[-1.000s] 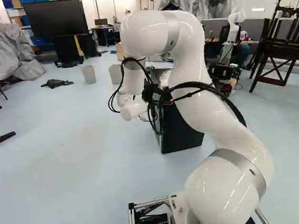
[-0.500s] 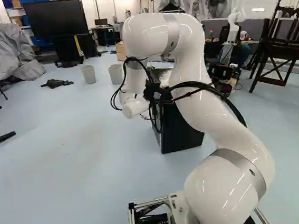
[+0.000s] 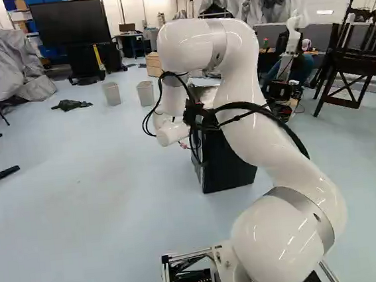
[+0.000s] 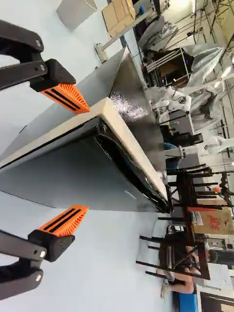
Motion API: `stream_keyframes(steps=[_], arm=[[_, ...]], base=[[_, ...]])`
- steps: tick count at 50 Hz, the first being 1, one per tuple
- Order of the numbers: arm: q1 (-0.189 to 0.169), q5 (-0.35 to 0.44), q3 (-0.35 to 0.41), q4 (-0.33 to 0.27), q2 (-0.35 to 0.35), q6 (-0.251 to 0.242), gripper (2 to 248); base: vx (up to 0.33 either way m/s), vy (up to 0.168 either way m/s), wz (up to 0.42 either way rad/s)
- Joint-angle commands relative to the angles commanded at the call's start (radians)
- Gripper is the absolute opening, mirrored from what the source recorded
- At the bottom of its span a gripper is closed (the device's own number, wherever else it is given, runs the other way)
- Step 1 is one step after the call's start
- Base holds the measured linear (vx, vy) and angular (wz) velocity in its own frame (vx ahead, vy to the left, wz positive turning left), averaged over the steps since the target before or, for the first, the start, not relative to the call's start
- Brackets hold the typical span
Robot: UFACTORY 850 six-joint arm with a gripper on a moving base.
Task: Grab a drink from the fridge
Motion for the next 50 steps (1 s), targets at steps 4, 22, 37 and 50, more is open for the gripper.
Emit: stream_keyframes(steps=[4,22,37,50], arm=[[-0.005,0.000,-0.003,0.000,-0.002,0.000,247],[-0.027,0.000,-0.009,0.000,-0.005,0.000,247],[-0.037,0.000,0.032,0.000,0.018,0.000,247],[-0.031,0.000,0.110,0.000,0.059,0.000,247]], base=[[0.000,0.000,0.000],[0.000,0.000,0.000],[0.000,0.000,0.000],[-0.001,-0.002,0.000]])
